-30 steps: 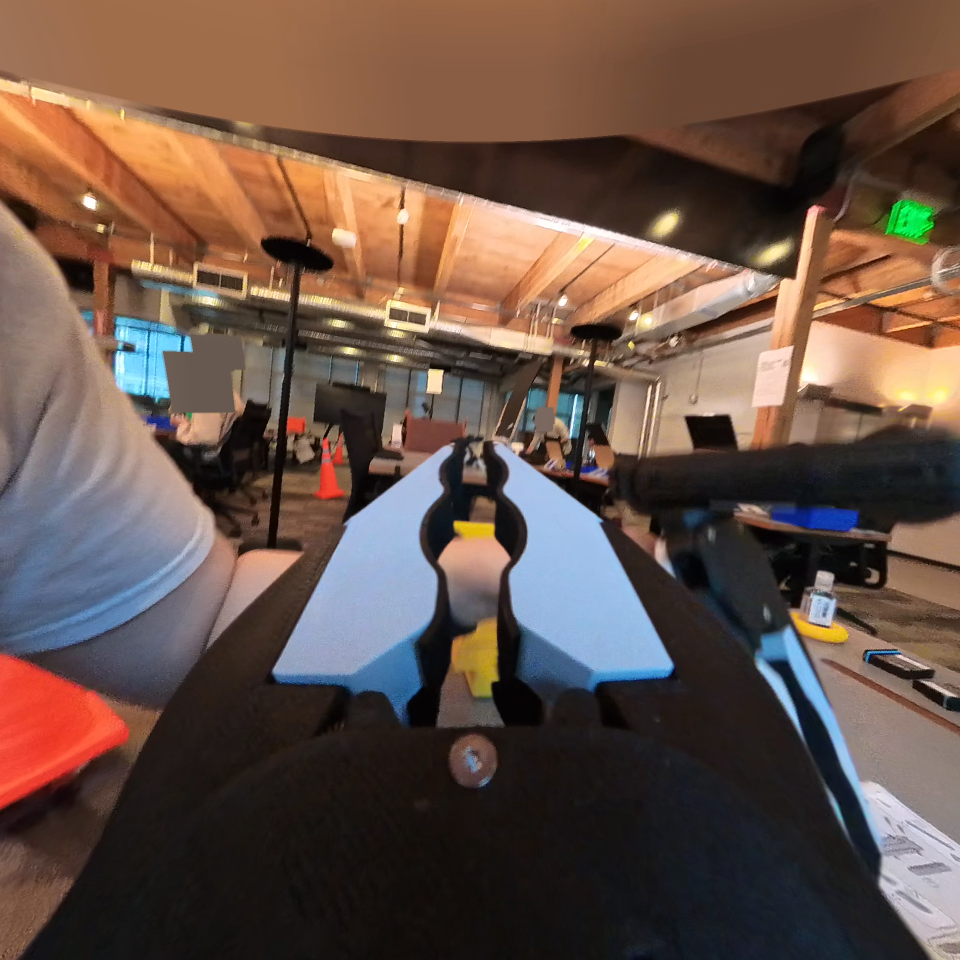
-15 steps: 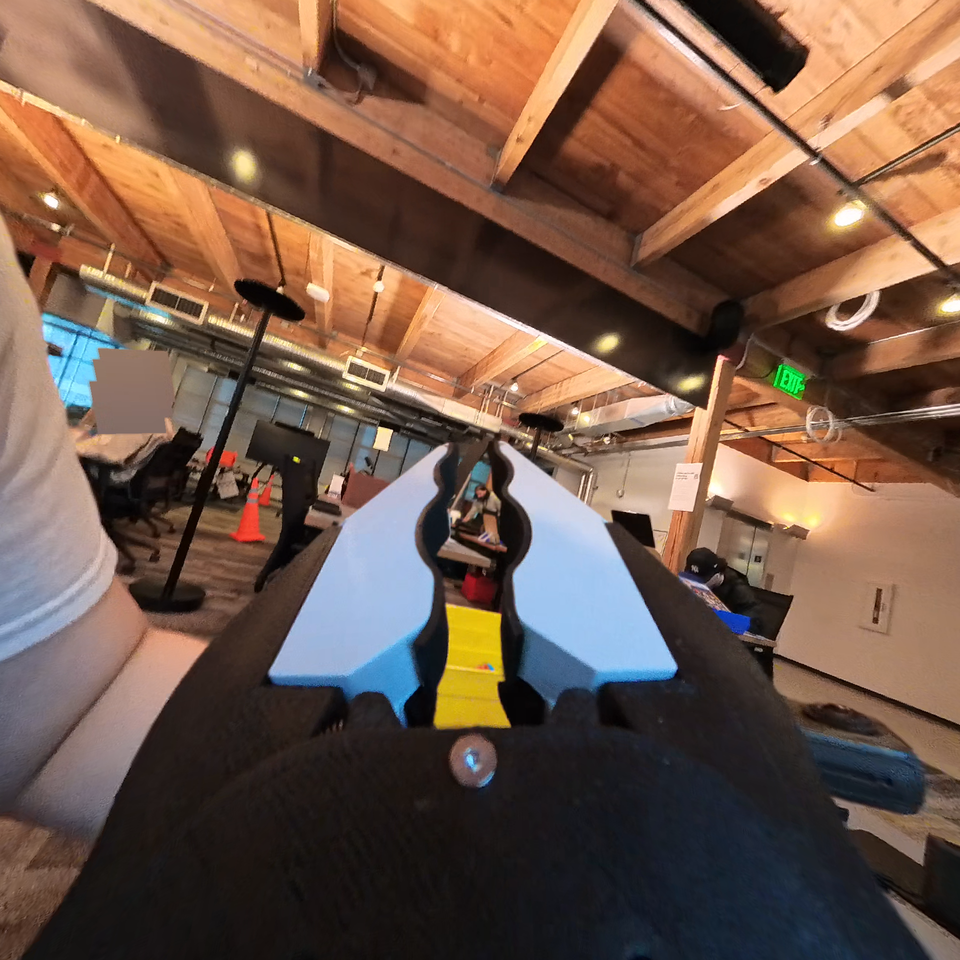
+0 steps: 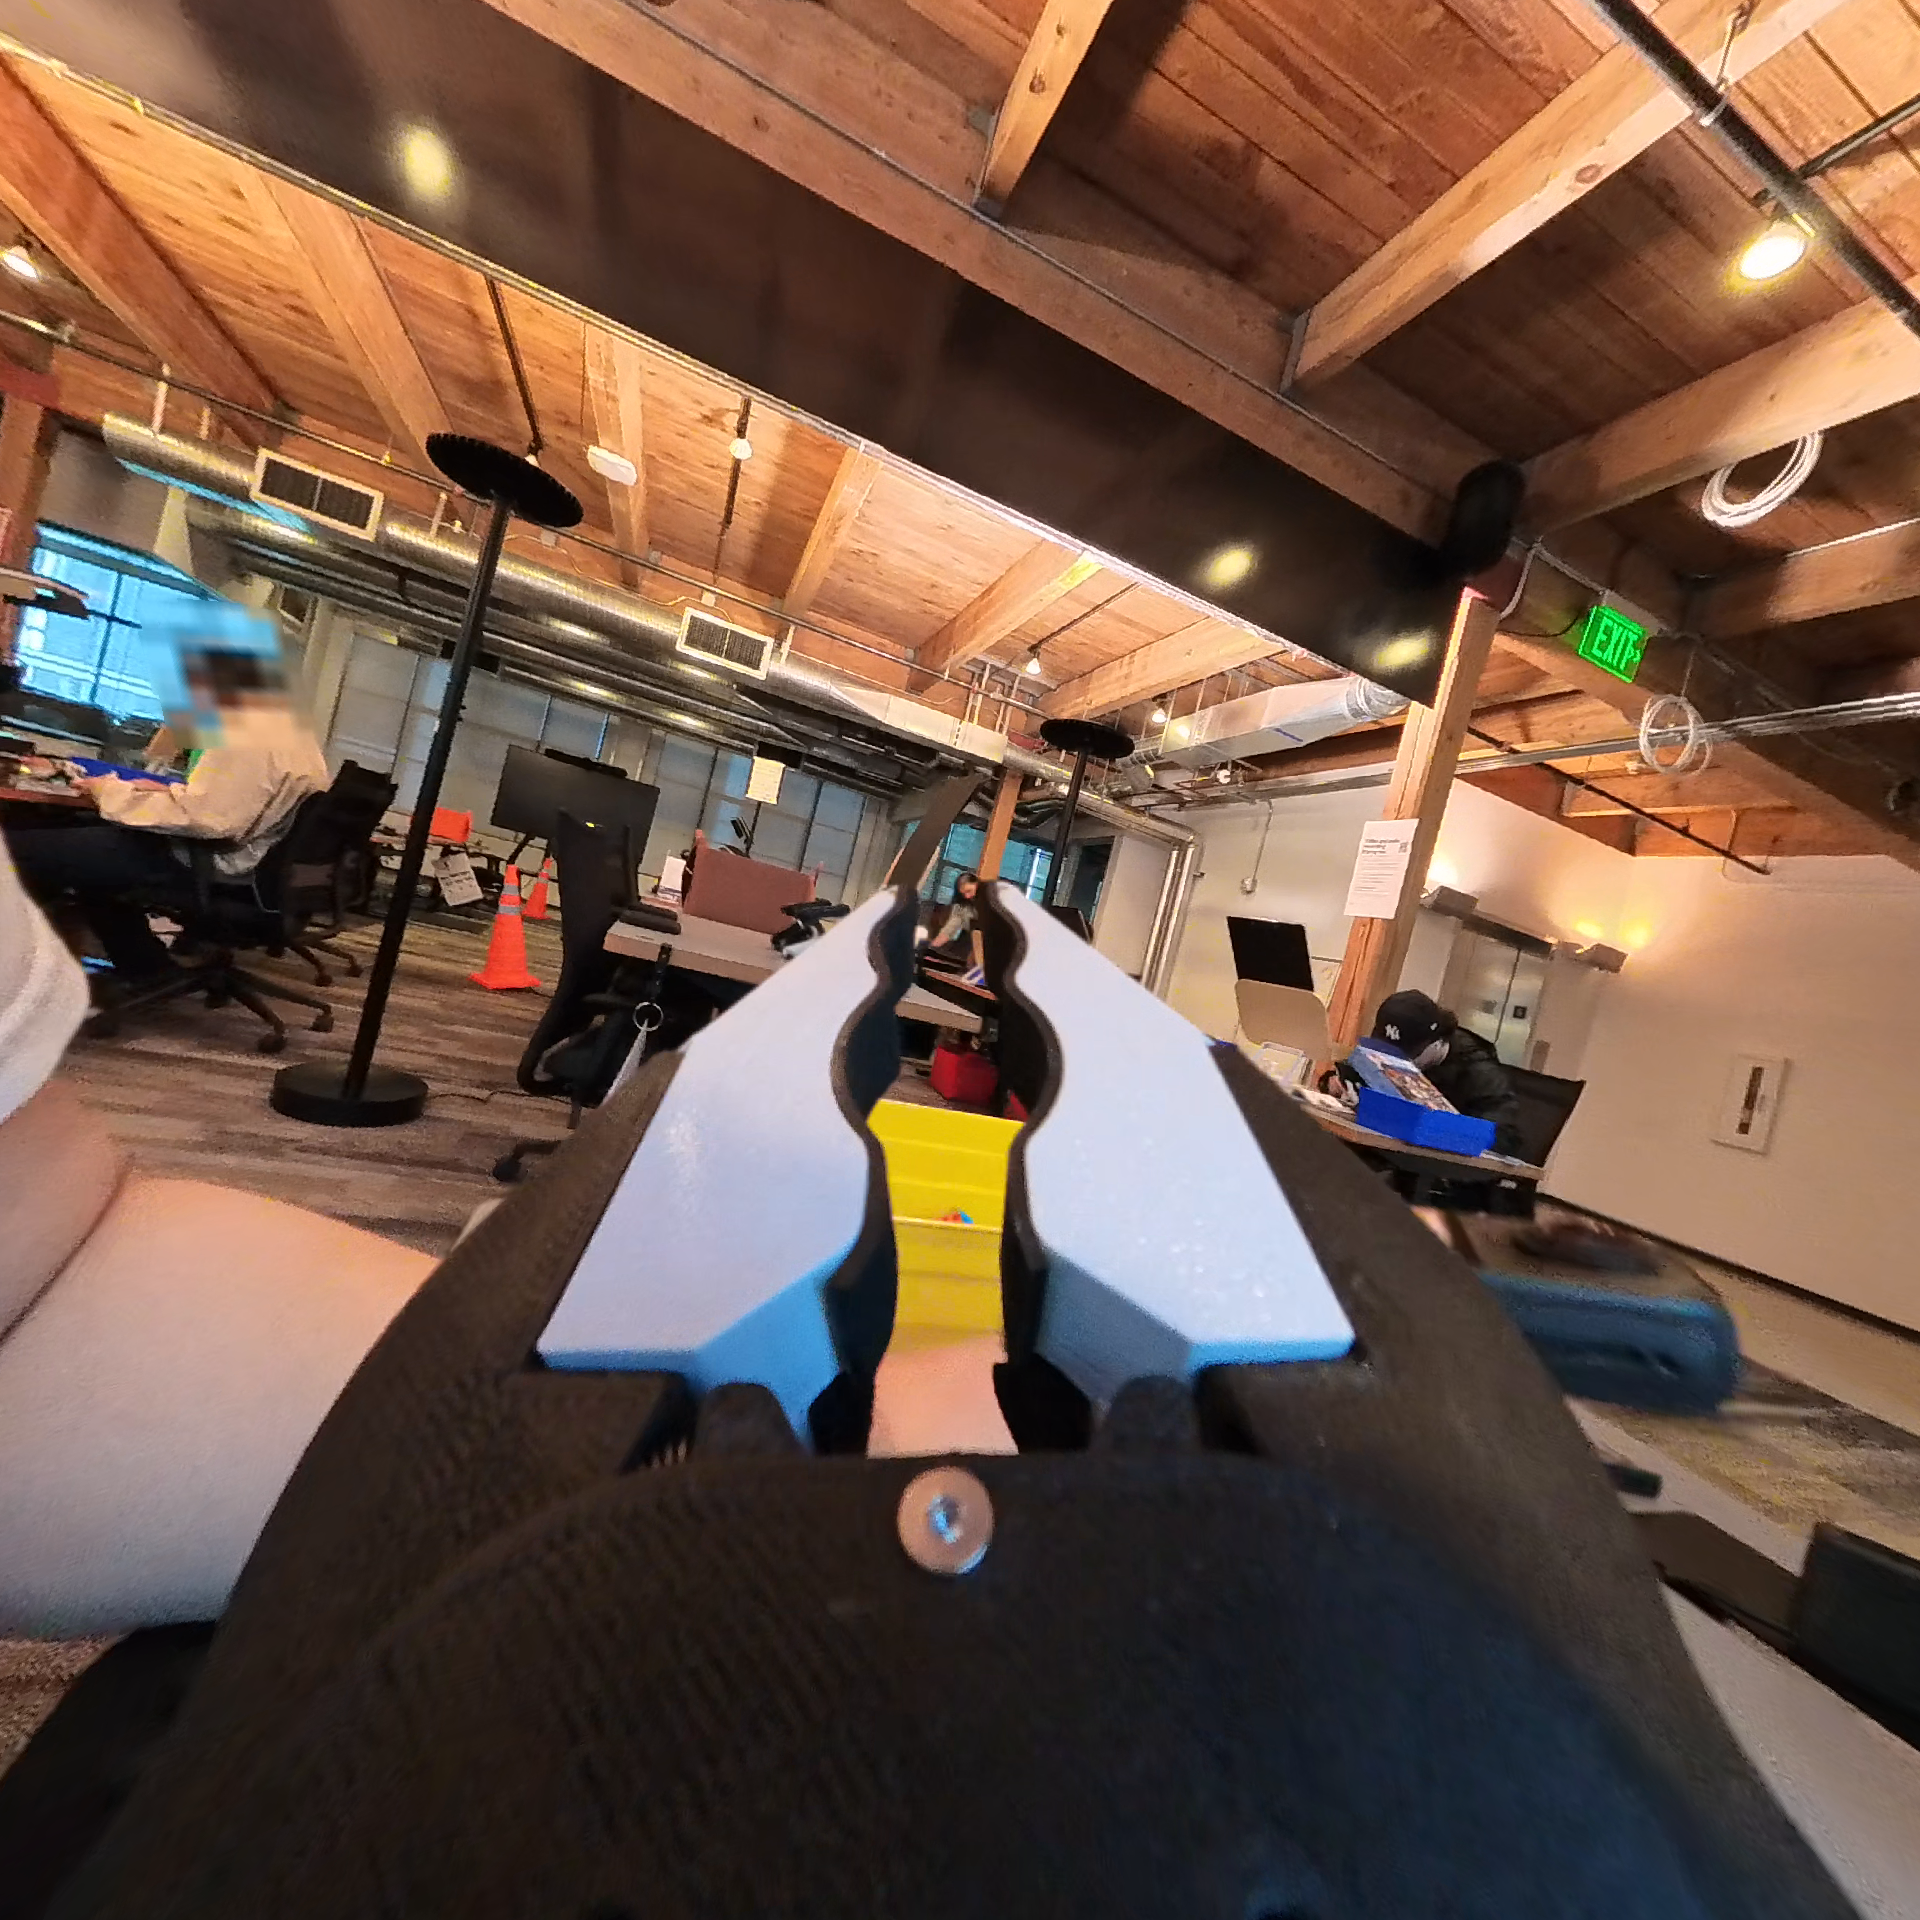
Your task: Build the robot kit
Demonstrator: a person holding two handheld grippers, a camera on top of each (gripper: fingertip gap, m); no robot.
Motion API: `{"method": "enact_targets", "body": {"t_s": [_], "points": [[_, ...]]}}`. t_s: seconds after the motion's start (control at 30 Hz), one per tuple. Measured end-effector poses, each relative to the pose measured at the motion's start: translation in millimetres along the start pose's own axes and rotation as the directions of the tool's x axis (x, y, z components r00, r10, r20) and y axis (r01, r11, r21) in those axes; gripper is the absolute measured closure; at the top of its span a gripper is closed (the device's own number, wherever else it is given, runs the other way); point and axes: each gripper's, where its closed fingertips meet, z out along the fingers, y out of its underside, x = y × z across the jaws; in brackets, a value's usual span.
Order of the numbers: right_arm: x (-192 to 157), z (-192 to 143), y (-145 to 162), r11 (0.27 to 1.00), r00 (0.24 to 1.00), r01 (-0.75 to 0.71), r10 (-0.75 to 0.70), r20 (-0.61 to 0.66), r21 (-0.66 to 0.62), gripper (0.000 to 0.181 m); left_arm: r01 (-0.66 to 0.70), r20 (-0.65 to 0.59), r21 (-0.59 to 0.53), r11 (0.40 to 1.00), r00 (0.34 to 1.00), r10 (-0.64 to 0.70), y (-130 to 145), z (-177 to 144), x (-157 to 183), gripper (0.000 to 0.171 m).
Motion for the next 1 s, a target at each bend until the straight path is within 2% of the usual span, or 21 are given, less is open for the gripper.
{"method": "enact_targets", "body": {"t_s": [0.13,0.33,0.4,0.5,0.6,0.67,0.8,0.9,1.0], "points": [[2,-1,0,0.999,0.999,-0.04,0.04,-0.005,0.007,0.17,0.074,0.028,0.089,0.993,0.997,-0.077,1,-40,-20,0.166],[-1,2,13,0.998,0.998,-0.055,0.055,0.015,-0.034,0.17,0.279,-0.129,0.257,0.925,0.959,-0.254,-1,-132,-41,0.166],[-5,3,17,0.997,0.998,-0.05,0.051,0.027,-0.051,0.17,0.27,-0.08,0.249,0.93,0.963,-0.258,11,-160,-61,0.166],[-10,5,25,0.995,0.997,-0.054,0.058,0.049,-0.08,0.17,0.264,0.077,0.113,0.958,0.959,-0.273,47,-191,-105,0.166],[-17,8,38,0.99,0.995,-0.045,0.055,0.078,-0.131,0.17,0.391,0.148,-0.074,0.917,0.914,-0.378,90,-209,-136,0.166],[-19,10,46,0.987,0.995,-0.031,0.046,0.091,-0.157,0.17,0.446,0.118,-0.166,0.879,0.894,-0.432,107,-212,-142,0.166],[-21,13,60,0.977,0.992,-0.058,0.081,0.101,-0.205,0.17,0.471,0.079,-0.313,0.825,0.878,-0.472,136,-211,-152,0.166],[-21,15,67,0.972,0.989,-0.072,0.098,0.107,-0.223,0.17,0.438,0.048,-0.431,0.789,0.884,-0.465,157,-206,-157,0.166],[-21,15,78,0.961,0.987,-0.087,0.118,0.107,-0.262,0.17,0.348,-0.011,-0.546,0.762,0.907,-0.421,174,-199,-160,0.166]]}}
